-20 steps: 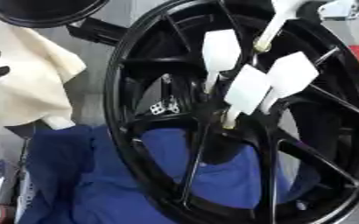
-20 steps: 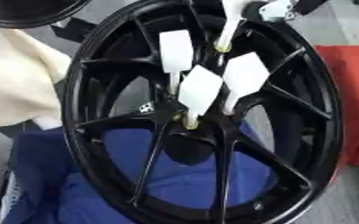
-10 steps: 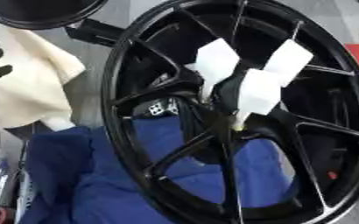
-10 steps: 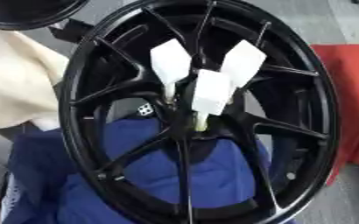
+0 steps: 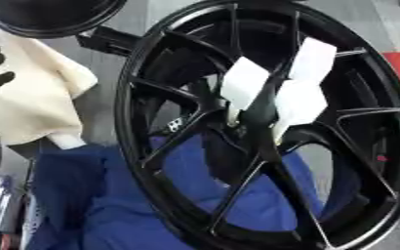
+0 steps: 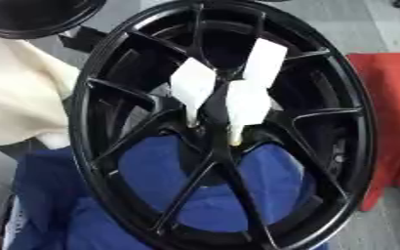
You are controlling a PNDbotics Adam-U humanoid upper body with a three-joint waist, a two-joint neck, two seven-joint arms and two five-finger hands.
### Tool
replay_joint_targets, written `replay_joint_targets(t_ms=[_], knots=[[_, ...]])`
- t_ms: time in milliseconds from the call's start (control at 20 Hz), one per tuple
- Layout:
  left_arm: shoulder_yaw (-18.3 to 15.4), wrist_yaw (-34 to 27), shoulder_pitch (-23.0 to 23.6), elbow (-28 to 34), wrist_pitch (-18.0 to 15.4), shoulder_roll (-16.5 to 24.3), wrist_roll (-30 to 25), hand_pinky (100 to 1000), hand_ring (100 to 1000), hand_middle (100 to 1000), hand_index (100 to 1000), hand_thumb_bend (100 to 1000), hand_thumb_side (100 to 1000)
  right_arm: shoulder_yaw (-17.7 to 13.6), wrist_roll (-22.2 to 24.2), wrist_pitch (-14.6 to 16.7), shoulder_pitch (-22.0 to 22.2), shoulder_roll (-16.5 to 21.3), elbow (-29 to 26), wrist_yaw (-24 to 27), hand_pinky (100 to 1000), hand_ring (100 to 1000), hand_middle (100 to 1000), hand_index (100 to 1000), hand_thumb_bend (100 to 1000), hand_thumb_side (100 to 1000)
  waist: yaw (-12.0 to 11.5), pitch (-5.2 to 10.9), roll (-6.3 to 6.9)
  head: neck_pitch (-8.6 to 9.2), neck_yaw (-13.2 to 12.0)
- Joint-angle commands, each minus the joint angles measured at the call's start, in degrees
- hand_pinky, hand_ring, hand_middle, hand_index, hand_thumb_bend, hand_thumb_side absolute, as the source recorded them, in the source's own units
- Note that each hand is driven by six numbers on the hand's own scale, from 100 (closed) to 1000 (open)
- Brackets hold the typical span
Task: Pull the pin out of the wheel hub.
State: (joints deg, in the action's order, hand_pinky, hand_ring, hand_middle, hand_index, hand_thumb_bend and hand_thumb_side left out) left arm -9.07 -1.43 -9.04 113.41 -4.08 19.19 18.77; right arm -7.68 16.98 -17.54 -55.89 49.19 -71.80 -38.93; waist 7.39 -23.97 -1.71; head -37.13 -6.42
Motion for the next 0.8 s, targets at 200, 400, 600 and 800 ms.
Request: replay_joint_targets(t_ms=[200,400,600,800], knots=[[-0.9,0.2,0.1,1.2,-0.1,0.6,0.7,774,834,746,794,100,768,-5.3,-3.5,-3.1,3.3,3.2,4.6,-5.2,714,708,649,778,100,100,0.7,2.07,0.42,0.03,-0.6],[-0.7,0.1,0.1,1.2,-0.1,0.5,0.6,775,834,746,794,100,766,-6.2,-2.1,-6.4,6.0,2.6,6.9,-8.5,803,884,913,920,100,100,0.3,2.40,0.39,-0.02,-0.1],[-0.7,0.1,0.2,1.2,0.0,0.4,0.5,775,834,746,794,100,750,-6.6,-0.6,-8.6,6.3,1.9,4.8,-11.0,797,878,913,917,100,100,0.3,2.53,0.41,0.01,-0.3],[-0.7,0.0,0.1,1.2,0.1,0.4,0.4,775,835,746,795,100,754,-6.7,-0.8,-8.1,6.1,1.3,2.0,-10.9,794,876,919,916,100,100,0.3,2.57,0.33,0.20,-0.3]])
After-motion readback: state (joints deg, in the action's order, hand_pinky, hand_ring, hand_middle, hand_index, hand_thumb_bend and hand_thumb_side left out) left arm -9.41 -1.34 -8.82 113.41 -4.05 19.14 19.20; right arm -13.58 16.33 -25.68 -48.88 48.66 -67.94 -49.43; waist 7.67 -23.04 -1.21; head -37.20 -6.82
